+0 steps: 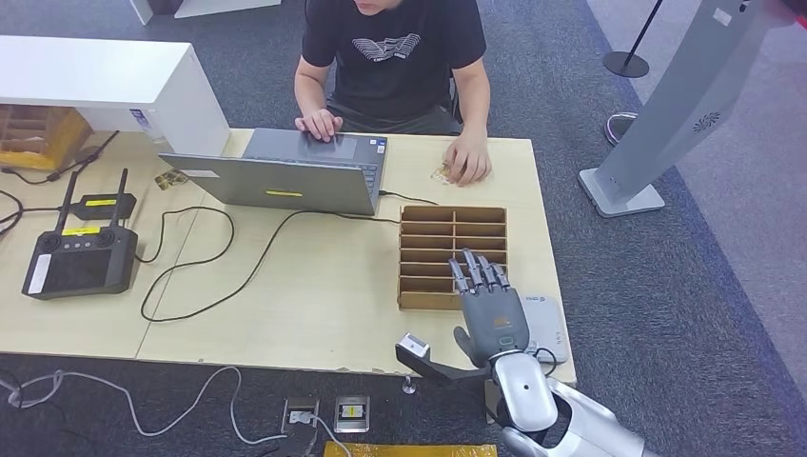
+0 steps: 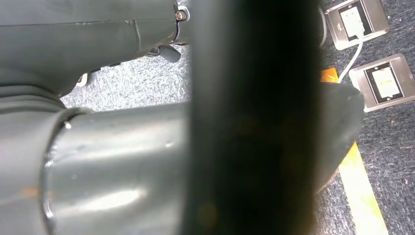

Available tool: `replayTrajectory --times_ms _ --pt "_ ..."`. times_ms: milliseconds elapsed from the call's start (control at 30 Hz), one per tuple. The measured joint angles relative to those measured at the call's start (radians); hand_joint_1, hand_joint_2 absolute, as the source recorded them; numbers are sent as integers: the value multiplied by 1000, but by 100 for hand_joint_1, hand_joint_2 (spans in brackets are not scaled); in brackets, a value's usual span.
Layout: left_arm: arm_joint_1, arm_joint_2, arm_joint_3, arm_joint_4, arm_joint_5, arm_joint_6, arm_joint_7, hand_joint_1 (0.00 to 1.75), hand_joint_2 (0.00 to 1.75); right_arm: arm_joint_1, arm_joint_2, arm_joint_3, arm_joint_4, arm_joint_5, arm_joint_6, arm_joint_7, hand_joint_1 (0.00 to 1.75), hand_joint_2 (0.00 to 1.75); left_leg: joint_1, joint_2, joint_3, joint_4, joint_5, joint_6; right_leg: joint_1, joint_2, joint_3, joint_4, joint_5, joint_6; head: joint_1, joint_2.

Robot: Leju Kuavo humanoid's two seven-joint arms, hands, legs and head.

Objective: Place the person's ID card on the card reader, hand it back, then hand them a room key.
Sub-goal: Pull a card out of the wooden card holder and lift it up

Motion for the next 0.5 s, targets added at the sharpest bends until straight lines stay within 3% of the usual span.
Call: replayTrajectory --times_ms 500 --pt "-9 0 -3 7 0 0 13 0 0 0 22 -36 38 24 25 1 0 175 0 0 0 0 0 0 0 0 0 0 0 0 0 0"
